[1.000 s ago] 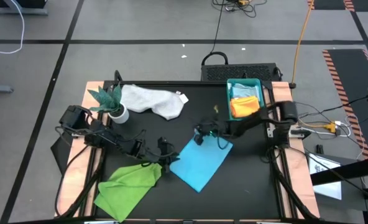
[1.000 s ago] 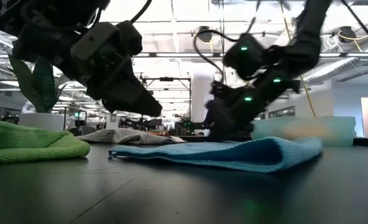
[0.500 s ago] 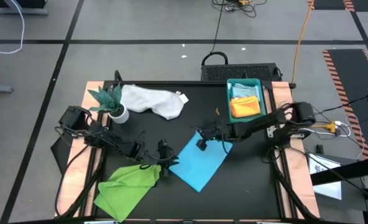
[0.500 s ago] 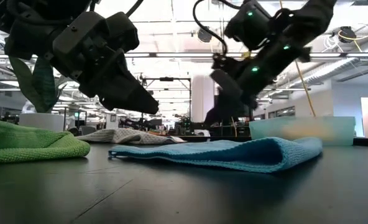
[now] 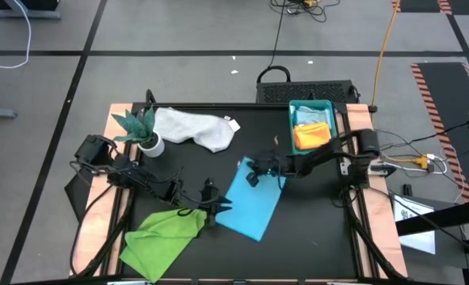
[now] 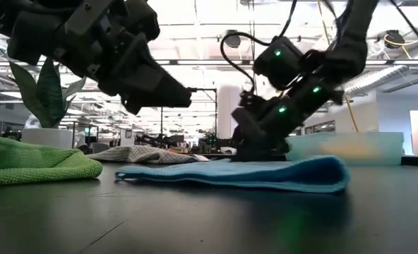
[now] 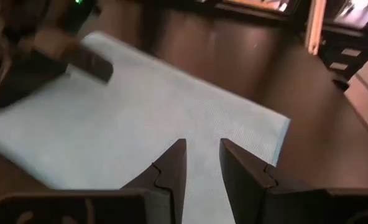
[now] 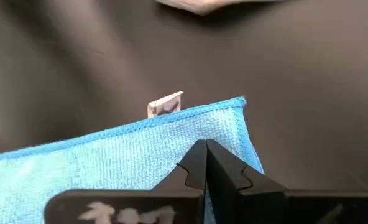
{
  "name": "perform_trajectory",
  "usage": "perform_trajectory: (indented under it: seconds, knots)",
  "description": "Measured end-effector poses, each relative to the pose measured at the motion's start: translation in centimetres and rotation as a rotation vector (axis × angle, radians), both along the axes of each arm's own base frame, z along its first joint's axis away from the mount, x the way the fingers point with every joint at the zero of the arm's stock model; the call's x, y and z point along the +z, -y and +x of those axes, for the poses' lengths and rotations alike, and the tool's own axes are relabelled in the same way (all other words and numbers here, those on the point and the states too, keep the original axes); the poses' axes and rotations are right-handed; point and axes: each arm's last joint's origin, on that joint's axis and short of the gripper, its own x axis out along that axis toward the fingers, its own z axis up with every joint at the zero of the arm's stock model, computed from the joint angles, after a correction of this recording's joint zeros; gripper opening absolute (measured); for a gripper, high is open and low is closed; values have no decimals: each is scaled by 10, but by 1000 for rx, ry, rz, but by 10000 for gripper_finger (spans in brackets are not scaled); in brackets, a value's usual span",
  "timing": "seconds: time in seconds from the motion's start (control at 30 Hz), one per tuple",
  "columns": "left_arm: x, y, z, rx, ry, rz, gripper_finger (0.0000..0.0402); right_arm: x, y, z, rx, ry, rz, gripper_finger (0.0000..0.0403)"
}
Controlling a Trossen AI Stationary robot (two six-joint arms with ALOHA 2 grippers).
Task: Fold microfiber towels
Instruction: Fold the blue microfiber cloth
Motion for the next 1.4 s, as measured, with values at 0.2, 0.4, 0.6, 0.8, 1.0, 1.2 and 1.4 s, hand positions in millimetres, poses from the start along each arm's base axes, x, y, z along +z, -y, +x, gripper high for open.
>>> perform_trajectory:
  seconds: [0.2, 0.4, 0.6, 0.8, 1.0, 1.2, 1.4]
  knots:
    - [0, 0, 0, -4, -2, 9, 97, 4, -13, 28, 374, 164, -39, 0]
    - [-2, -3, -1, 80, -10, 72, 97, 24, -41, 19, 354, 77, -120, 0]
    - [-16, -16, 5, 273, -15, 122, 97, 28, -65, -12, 72, -155, -125, 0]
    - [-42, -35, 21, 302, 13, 74, 97, 12, -78, -44, -139, -302, -160, 0]
    - [-68, -54, 31, 245, -64, 30, 97, -1, -78, -62, -195, -270, -150, 0]
    - [-73, -61, 30, 220, -137, -74, 97, 7, -92, -66, -33, -151, -190, 0]
    - [-51, -42, 23, 114, -147, -137, 97, 19, -96, -82, -6, -75, -183, 0]
